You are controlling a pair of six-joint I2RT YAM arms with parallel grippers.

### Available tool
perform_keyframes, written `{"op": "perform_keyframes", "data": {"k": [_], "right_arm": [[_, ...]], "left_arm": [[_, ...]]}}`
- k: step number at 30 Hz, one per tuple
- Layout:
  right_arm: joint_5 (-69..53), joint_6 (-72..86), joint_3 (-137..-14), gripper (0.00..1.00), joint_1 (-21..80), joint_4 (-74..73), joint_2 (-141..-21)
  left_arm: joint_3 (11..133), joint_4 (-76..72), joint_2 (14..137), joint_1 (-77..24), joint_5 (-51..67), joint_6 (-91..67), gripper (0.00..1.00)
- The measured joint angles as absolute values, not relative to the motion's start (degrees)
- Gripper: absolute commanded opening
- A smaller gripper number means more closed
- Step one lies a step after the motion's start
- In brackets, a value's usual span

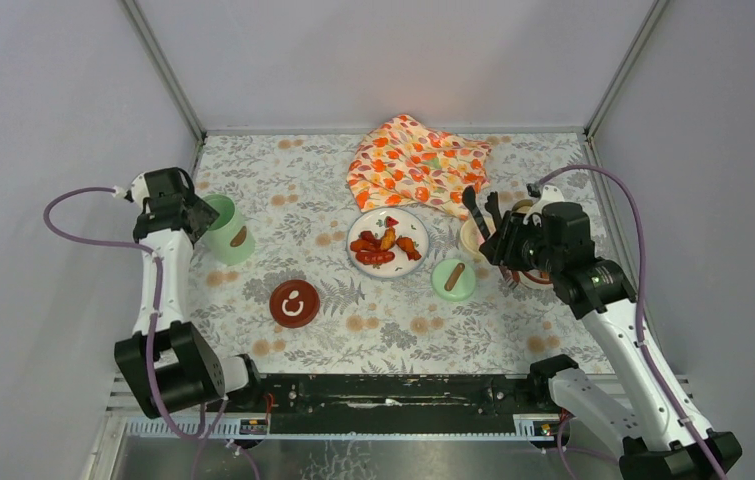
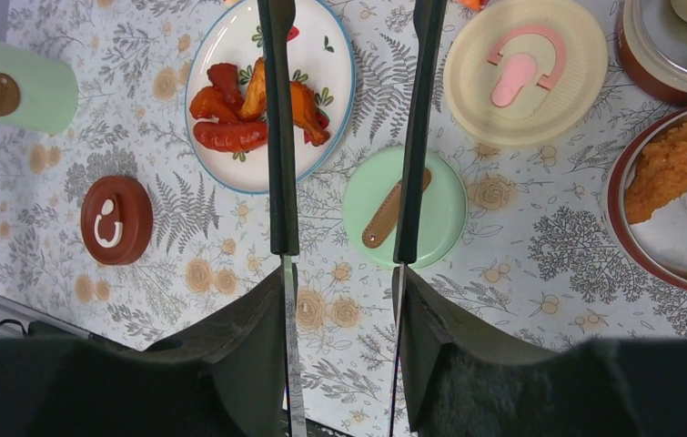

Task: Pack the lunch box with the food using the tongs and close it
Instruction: Move the packing box to the center of the board.

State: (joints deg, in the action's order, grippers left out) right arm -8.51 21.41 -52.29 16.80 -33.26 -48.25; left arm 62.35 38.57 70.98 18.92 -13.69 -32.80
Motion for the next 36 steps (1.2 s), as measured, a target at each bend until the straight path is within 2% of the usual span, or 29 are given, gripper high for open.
{"op": "perform_keyframes", "data": {"k": [3,8,15,17,25,36], "right_arm": [[-7.9,20.9,-52.1,0.5,17.6,-33.3,-48.2],[-5.5,20.3,-51.7,0.5,18.5,-33.2,-48.0],[-3.7,19.6,-51.7,0.5,19.4,-33.1,-48.0],[-3.5,19.4,-51.6,0.5,19.5,-33.1,-48.0],[-3.5,19.1,-51.4,0.5,19.5,-33.1,-48.1],[-3.9,18.4,-51.5,0.5,19.5,-33.1,-50.3]], "left_arm": [[62.4,38.2,74.1,19.6,-12.8,-32.7,0.72],[62.4,37.9,77.6,19.8,-12.8,-31.9,0.52],[62.4,36.6,80.9,19.9,-10.0,-29.9,0.19],[63.0,36.5,81.9,19.9,-8.6,-28.8,0.13],[64.8,38.2,83.9,17.1,-4.7,-26.0,0.12],[67.5,40.3,86.0,-0.9,-6.5,-24.1,0.12]]}}
